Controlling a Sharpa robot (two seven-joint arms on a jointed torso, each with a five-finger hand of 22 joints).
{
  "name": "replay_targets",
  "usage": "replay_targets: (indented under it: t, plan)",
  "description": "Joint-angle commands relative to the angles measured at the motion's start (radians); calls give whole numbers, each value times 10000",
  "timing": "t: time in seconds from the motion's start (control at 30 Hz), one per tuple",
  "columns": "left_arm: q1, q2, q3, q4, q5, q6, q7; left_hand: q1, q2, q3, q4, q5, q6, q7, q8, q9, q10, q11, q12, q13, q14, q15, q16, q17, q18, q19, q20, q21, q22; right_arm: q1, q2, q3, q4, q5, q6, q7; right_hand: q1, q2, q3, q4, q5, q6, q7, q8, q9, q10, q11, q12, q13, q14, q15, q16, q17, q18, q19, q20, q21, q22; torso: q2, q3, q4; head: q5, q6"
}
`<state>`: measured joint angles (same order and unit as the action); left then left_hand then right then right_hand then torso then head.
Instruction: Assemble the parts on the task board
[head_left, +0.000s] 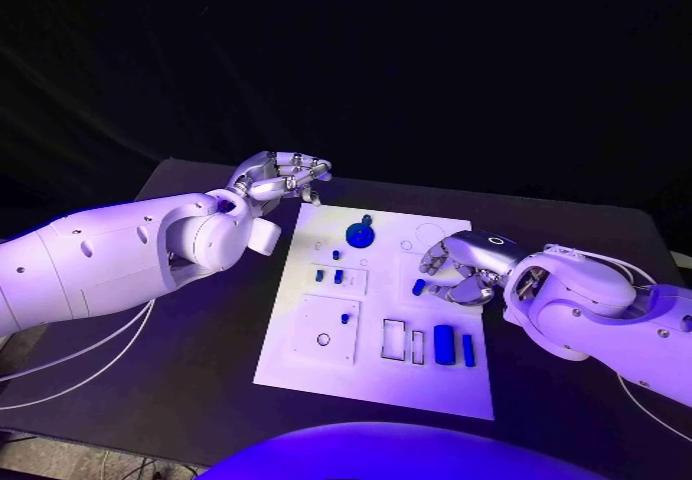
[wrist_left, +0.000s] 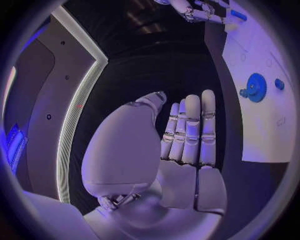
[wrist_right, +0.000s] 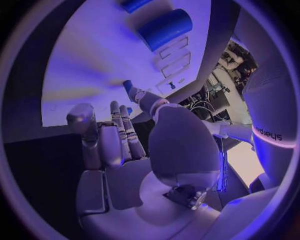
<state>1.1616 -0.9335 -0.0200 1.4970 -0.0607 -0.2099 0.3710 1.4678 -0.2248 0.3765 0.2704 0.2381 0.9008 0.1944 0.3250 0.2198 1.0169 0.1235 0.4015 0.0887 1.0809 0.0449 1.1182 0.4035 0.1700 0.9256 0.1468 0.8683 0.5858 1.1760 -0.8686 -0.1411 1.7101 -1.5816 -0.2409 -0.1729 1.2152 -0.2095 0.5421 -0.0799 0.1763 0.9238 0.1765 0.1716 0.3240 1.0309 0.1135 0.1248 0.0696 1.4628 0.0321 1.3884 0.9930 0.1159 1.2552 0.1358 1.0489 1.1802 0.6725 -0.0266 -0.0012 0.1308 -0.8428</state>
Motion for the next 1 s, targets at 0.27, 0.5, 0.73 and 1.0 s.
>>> replay_targets:
  t: [0.27, 0.5, 0.73, 1.0]
  plan:
    - [8, -19, 8, 39, -9, 187, 41, 31, 26, -32, 3, 2, -78, 19, -55, -12, -45, 27, -45, 9, -16, 85, -25, 9, 126, 7, 29, -48, -9, -114, 346, -24, -172, 4, 202, -16, 157, 289, 90, 135, -134, 178, -6, 34, 32, 489, -24, 310, 3, 106, -52, 212, 349, -7, 338, -67, 380, 274, 2, 1, 2, 5, -28]
    - [8, -34, 8, 51, -9, 192, 27, 40, 34, -35, 3, 1, -76, 14, -52, -10, -44, 23, -42, 14, -15, 84, -22, 12, 128, 11, 31, -53, -12, -134, 488, -30, -231, 31, 166, 11, 158, 371, 225, 222, -152, 359, -23, 83, 58, 759, -61, 408, 1, 142, -73, 285, 481, -40, 453, -80, 536, 406, -5, -5, -4, 8, -59]
    - [9, -51, 8, 59, -9, 204, 12, 40, 34, -35, 3, 1, -76, 14, -52, -10, -44, 23, -42, 14, -15, 84, -22, 12, 128, 11, 31, -53, -12, -154, 540, -36, -307, 35, 138, -16, 176, 460, 344, 298, -187, 568, -81, 164, 101, 1008, -130, 480, 10, 163, -126, 337, 570, -59, 522, -120, 634, 497, -14, 2, -8, 25, -75]
    - [9, -64, 8, 63, -9, 199, -3, 40, 34, -35, 3, 1, -76, 14, -52, -10, -44, 23, -42, 14, -15, 84, -22, 12, 128, 11, 31, -53, -12, -176, 580, -46, -375, -8, 100, -93, 250, 779, 563, 477, -832, 946, -218, 395, 229, 1330, -256, 558, 45, 181, -231, 385, 637, -81, 601, -208, 735, 610, -14, 0, -9, 37, -86]
